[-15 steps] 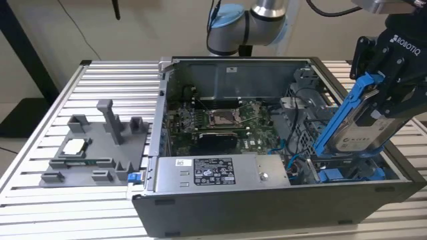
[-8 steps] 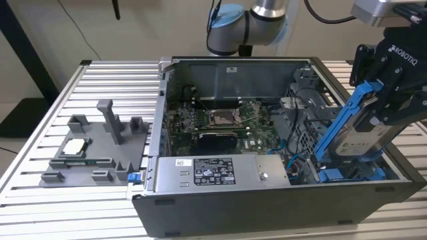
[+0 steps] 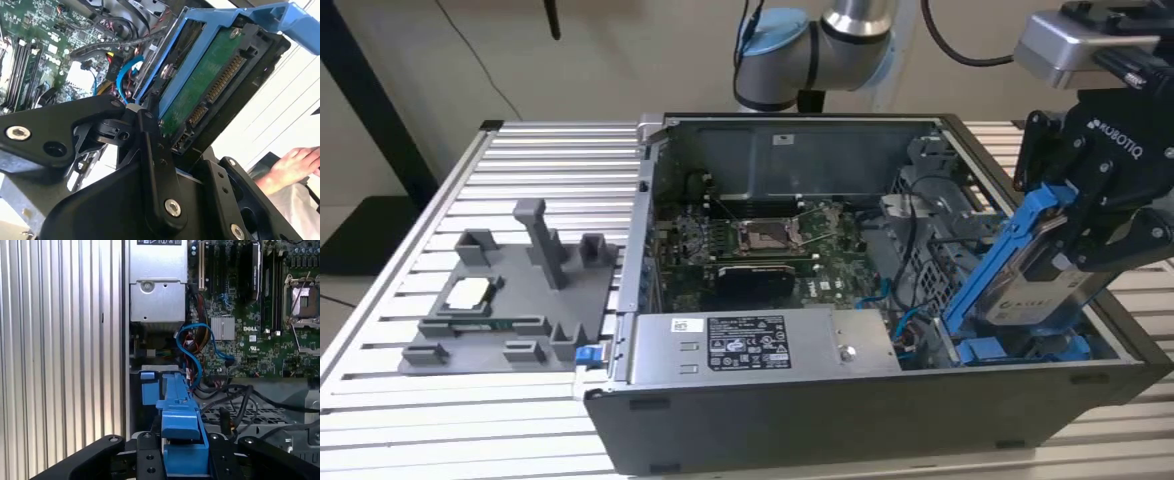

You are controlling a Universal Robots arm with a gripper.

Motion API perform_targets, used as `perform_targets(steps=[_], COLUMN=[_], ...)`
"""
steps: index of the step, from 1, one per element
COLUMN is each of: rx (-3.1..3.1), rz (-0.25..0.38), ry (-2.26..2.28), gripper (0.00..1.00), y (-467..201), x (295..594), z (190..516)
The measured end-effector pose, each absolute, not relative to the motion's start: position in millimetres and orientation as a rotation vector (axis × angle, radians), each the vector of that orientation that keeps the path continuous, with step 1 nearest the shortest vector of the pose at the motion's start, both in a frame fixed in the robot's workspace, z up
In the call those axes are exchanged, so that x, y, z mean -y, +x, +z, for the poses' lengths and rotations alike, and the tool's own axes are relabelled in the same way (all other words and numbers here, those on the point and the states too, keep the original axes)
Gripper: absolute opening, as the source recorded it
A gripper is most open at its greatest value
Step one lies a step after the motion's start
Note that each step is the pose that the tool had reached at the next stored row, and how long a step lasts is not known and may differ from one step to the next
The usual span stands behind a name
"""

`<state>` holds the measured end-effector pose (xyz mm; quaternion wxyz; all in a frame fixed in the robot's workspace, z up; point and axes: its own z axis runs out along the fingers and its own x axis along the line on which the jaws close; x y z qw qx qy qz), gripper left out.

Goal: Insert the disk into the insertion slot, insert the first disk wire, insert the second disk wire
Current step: 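Insert the disk into the insertion slot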

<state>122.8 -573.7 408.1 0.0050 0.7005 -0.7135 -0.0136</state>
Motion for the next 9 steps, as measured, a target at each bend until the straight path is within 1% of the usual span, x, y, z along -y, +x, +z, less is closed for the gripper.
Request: perform_targets(steps=[9], rx=[2.235], rz=[-0.045], ry=[2.194], gripper=[0.33], y=[123], x=[574], z=[392])
